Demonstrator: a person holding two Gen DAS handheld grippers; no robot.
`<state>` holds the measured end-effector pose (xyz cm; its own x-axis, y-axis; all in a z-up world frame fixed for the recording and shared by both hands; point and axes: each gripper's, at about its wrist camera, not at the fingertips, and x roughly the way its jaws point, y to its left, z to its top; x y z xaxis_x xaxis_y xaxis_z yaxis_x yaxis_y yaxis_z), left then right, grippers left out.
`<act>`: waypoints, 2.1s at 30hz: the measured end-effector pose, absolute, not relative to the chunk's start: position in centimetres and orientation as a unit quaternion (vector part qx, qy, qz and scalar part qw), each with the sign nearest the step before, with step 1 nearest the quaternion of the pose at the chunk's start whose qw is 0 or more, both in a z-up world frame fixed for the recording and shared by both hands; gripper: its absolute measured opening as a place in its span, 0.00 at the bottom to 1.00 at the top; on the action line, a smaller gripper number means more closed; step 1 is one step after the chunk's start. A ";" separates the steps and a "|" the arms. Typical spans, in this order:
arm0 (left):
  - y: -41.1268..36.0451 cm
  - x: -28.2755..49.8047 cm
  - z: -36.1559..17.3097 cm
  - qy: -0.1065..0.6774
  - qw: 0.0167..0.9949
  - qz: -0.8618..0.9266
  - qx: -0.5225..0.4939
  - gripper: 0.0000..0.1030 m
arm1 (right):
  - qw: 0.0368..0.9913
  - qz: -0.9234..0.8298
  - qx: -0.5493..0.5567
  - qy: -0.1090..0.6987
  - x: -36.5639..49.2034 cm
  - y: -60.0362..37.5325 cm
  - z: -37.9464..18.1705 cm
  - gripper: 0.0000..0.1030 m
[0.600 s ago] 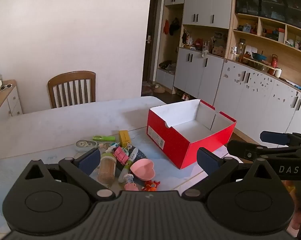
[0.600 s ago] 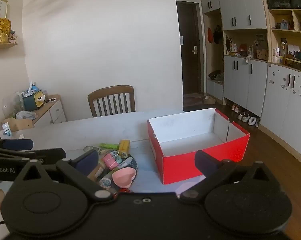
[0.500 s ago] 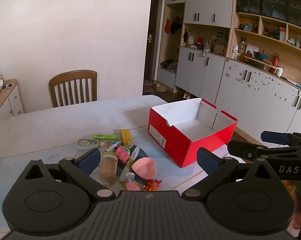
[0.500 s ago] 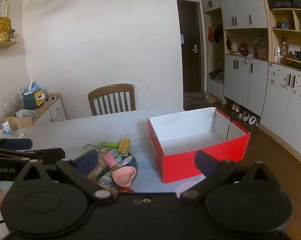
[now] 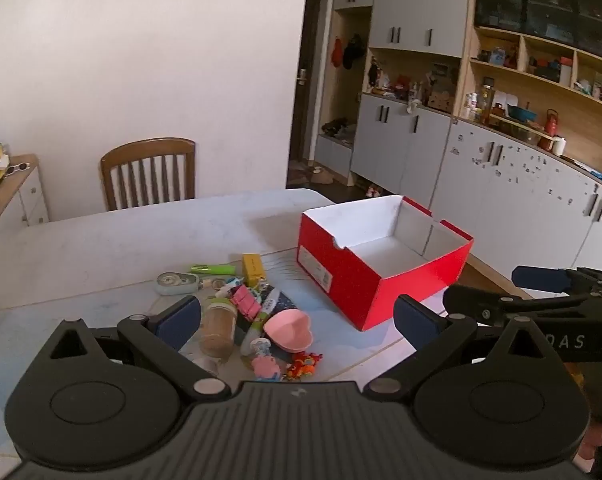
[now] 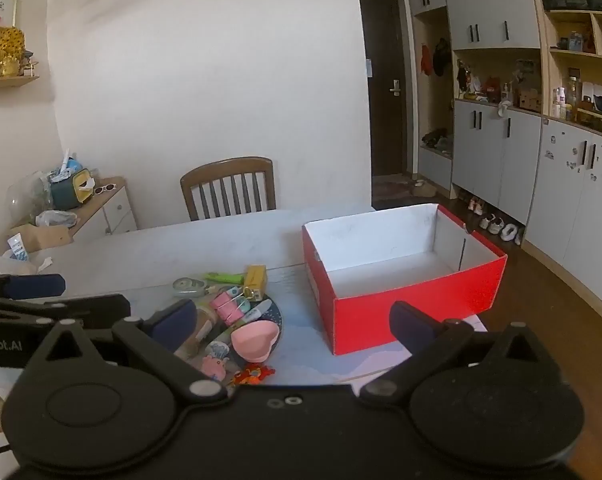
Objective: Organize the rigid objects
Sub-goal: 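Move both tools toward the pile of items on the table, then grasp the white-capped glass jar with the left gripper while the right gripper grasps the red dragon keychain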
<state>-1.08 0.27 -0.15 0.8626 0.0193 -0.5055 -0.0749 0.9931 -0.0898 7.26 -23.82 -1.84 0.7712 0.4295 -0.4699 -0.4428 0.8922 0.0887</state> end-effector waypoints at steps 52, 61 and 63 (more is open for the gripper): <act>4.4 4.8 -4.2 0.319 0.936 0.115 -0.090 1.00 | 0.881 0.354 -0.059 0.309 13.7 -20.0 -5.1 0.99; 6.4 6.8 -8.2 0.347 0.920 0.138 -0.120 1.00 | 0.857 0.383 -0.083 0.333 17.0 -17.9 -7.5 0.98; 6.8 7.2 -9.2 0.353 0.916 0.139 -0.127 1.00 | 0.852 0.389 -0.092 0.338 17.6 -17.2 -8.1 0.98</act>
